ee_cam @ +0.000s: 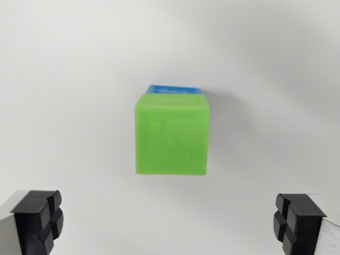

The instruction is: Stack cube

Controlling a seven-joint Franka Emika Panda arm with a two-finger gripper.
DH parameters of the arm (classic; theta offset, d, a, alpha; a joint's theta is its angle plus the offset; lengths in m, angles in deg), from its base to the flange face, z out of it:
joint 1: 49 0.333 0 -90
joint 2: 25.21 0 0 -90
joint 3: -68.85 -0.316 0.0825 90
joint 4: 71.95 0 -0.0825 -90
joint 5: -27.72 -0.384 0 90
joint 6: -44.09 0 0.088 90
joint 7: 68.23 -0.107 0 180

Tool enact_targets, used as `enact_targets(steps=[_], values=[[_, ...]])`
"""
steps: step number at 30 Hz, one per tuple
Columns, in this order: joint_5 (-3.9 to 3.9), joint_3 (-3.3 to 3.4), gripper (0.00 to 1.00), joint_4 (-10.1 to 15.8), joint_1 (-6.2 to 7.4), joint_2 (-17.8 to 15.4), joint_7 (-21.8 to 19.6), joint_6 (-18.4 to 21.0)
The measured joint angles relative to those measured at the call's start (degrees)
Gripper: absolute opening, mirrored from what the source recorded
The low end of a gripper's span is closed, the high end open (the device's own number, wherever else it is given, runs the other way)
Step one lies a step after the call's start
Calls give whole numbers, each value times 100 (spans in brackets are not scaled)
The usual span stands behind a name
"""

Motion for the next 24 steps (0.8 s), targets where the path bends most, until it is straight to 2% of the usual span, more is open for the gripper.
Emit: enact_targets(steps=[12, 24], values=[[22, 3, 100, -254, 1, -322, -15, 574], [32, 7, 100, -633, 1, -547, -28, 1174]])
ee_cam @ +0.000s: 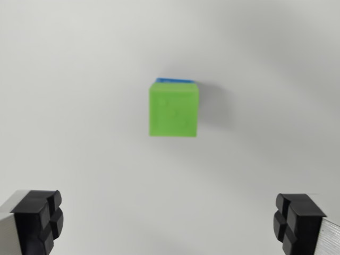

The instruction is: Stack cube

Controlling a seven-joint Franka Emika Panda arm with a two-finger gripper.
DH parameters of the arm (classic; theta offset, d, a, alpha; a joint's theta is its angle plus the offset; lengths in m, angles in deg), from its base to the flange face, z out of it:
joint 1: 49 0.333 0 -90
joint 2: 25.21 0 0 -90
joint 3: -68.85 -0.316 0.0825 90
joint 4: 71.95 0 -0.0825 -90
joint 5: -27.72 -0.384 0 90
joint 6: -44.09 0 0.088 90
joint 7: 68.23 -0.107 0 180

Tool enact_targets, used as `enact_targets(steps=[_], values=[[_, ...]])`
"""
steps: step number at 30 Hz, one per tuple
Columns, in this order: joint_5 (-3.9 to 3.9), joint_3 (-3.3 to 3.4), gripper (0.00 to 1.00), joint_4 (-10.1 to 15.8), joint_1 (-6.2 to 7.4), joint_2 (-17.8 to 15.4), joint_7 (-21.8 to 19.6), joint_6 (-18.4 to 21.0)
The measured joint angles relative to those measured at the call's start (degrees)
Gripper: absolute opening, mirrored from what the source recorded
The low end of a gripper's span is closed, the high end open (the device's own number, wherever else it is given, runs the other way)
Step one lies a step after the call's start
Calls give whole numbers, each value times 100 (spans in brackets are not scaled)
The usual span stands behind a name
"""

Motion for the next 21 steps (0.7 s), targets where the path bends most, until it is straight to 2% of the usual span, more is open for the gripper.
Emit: enact_targets(steps=[14, 21], values=[[5, 6, 100, -465, 0, -121, -7, 586], [5, 8, 100, -615, 0, -149, -9, 763]])
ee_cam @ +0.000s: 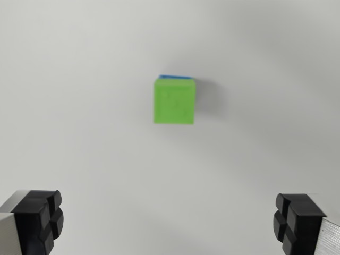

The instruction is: Stack cube

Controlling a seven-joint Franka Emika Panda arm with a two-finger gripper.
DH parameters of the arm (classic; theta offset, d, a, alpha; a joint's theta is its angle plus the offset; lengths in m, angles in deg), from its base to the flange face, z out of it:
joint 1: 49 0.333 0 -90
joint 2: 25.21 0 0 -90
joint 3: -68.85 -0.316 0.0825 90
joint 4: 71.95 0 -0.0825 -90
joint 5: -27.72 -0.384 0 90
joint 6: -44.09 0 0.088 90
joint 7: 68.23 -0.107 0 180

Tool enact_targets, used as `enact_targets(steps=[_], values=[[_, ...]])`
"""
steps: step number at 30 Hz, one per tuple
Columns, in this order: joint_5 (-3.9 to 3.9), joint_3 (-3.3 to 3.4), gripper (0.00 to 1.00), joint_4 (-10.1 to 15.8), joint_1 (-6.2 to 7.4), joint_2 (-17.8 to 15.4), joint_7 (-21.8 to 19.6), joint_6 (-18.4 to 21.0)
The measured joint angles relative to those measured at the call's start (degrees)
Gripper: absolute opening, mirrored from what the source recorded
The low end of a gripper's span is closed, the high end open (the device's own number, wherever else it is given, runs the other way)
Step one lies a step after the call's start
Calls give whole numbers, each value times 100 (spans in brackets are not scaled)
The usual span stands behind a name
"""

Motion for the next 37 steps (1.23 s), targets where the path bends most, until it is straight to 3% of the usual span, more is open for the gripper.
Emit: enact_targets(steps=[8, 37], values=[[0, 1, 100, -100, 0, -7, -1, 104], [0, 1, 100, -100, 0, -4, -1, 106]])
